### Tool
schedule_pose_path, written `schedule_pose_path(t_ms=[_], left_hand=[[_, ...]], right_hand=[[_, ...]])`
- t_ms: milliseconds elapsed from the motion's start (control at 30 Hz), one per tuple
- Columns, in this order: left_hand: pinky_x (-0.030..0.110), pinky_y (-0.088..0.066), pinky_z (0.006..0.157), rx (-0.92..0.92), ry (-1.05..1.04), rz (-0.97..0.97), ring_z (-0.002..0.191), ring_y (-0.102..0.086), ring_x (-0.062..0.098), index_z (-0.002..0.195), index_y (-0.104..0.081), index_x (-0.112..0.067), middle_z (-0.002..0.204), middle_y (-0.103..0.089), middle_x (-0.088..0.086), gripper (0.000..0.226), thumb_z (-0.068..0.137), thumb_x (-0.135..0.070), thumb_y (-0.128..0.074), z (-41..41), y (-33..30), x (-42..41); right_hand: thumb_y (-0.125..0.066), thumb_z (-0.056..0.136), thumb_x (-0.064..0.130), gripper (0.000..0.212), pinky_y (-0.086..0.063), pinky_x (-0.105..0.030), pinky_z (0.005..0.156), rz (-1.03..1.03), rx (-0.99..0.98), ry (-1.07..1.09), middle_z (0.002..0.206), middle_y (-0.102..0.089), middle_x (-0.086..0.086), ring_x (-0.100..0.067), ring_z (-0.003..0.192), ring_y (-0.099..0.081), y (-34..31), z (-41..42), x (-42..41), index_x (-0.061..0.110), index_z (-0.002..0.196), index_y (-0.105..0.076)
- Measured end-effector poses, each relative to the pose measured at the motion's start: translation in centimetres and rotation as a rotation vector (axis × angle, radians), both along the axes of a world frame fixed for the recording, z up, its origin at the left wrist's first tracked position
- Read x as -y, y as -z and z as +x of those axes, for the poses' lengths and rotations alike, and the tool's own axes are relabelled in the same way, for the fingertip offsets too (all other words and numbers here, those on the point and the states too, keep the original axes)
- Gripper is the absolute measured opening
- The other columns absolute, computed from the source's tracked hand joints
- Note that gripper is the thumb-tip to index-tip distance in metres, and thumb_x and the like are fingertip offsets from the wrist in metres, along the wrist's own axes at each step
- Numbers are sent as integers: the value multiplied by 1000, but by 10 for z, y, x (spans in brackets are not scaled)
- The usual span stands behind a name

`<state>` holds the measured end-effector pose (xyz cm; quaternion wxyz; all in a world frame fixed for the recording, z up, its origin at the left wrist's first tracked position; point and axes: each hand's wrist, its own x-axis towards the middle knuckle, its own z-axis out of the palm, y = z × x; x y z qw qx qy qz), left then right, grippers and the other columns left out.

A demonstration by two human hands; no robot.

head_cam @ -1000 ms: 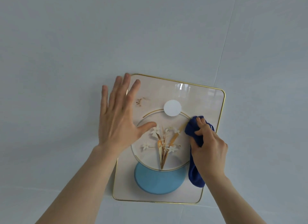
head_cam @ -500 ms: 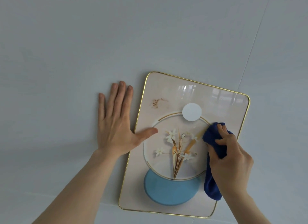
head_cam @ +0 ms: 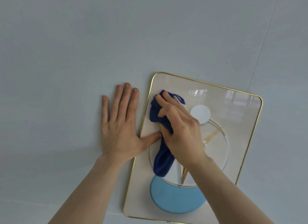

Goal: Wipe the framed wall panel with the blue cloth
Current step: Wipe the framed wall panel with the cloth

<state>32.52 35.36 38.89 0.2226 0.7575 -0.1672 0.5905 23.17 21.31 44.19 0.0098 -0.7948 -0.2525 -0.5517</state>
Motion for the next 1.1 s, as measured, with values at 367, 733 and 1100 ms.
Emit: schedule_pose_path(t_ms=[367, 733, 1100], left_hand=[[59, -8, 131, -20, -5, 16, 163, -8, 26, 165, -16, -10, 175, -12, 10, 129, 74, -98, -36, -1, -1, 0], [57, -7, 131, -6, -17, 18, 163, -8, 27, 165, -15, -10, 175, -11, 10, 126, 76, -97, -36, 0, 0, 0], [56, -6, 132, -13, -22, 1, 163, -6, 25, 166, -14, -11, 175, -9, 9, 127, 75, -95, -43, -1, 0, 0]], right_hand=[[-71, 83, -11, 23, -48, -31, 109, -42, -6, 69, 140, -64, -3, -18, 142, -50, -23, -20, 37, 5, 97, -61], [-66, 77, -15, 26, -46, -25, 109, -48, -64, 28, 139, -65, -3, -18, 143, -48, -12, -17, 27, 4, 95, -60], [-67, 84, -13, 20, -49, -32, 109, -27, -48, 0, 141, -63, -4, -20, 144, -47, -8, -11, 19, 2, 95, -61]])
